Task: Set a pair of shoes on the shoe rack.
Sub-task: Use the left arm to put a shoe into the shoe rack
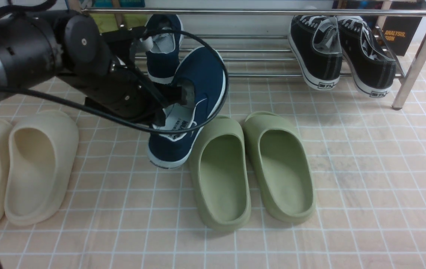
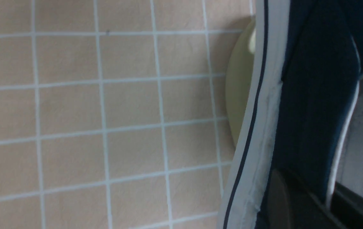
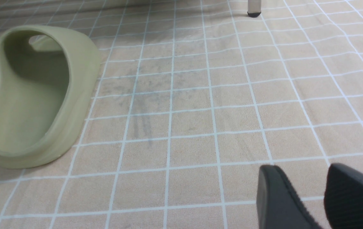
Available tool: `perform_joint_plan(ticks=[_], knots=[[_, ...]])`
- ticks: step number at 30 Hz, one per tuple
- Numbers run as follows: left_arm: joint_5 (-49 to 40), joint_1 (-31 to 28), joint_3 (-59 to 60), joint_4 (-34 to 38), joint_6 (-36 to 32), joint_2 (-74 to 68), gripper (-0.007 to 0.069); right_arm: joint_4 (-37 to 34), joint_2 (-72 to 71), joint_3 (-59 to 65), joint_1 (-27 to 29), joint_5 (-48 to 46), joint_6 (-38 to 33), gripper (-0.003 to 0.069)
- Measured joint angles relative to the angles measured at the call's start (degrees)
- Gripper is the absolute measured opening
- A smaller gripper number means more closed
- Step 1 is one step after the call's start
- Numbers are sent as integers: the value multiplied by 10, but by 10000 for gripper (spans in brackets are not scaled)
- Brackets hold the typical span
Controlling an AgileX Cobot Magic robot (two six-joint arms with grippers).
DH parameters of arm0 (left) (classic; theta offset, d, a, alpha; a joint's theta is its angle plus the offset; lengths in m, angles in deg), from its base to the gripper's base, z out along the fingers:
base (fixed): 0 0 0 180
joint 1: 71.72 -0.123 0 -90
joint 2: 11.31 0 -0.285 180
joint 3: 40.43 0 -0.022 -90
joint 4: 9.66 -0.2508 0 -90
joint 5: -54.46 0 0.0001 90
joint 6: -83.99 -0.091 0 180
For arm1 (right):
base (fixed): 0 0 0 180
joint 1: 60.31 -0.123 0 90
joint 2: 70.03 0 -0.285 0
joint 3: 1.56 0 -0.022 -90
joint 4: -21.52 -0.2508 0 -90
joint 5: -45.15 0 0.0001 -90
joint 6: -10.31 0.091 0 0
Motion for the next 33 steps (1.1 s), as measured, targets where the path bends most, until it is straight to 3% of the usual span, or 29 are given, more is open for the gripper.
perform_joint_plan(ticks=[8,22,33], knots=[[36,0,-145,41,-25,-103,29,0,0,0,0,0,0,238],[67,0,-367,37,67,-293,29,0,0,0,0,0,0,238],[105,0,-404,-8,95,-321,31,1,0,0,0,0,0,238]])
